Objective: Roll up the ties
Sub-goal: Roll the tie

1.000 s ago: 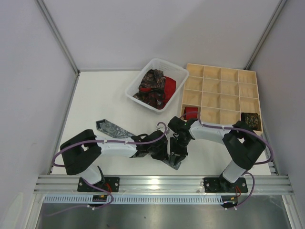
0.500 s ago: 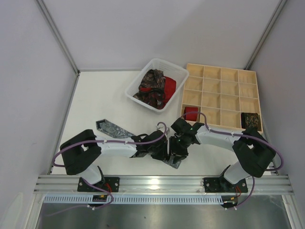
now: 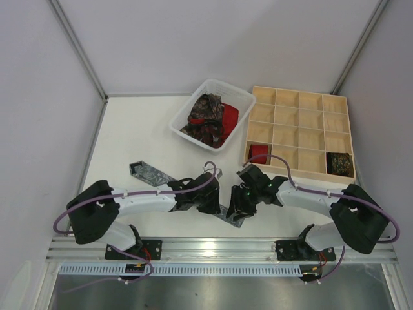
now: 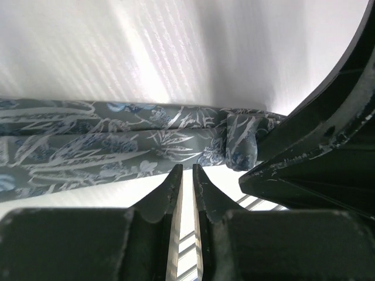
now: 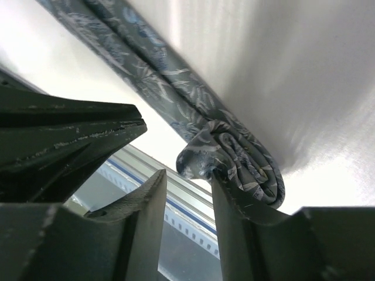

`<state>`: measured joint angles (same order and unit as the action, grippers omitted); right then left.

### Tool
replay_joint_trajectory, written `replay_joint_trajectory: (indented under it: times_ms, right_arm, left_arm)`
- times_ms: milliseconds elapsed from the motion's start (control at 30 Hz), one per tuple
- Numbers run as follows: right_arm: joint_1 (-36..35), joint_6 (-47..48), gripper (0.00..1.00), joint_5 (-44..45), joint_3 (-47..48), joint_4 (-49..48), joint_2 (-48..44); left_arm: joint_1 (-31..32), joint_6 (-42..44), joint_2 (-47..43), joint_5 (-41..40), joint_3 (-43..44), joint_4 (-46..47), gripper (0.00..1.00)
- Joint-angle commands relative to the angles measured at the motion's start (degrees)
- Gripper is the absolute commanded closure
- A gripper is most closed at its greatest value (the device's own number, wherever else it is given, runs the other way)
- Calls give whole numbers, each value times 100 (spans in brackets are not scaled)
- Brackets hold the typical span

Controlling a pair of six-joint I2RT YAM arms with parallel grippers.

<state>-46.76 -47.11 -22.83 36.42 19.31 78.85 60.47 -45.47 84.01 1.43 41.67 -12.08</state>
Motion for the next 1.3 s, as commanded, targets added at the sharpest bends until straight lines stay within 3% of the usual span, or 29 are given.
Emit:
replay_joint_trajectory:
  times_ms: [0,300,467,700,1000,1200,1267]
  right_arm:
    - [1,-52,57,7,-231,-620,-238]
    - [115,-307,63,-90,-768,-1271,-713]
    - [220,-281,82,-90,-926,-1377,-792]
    - [255,-281,100,-116,-1032,-1579,-608]
    - [255,-404,97,-152,-979,-1404,-783]
    - [247,-422,83,-126,-778,-492,-1266]
    - [290,-369,73,103,-594,174,-1529]
  left_arm:
    - [-88,197,-288,-134,61,-234,84]
    - [-105,162,-455,-47,166,-216,83]
    - [-114,223,-499,76,403,-251,83]
    - [-114,179,-193,585,597,169,83]
    - [-88,-58,511,1158,509,970,84]
    - [-88,-58,819,1166,491,1067,84]
    - [-96,-58,845,1131,465,1076,84]
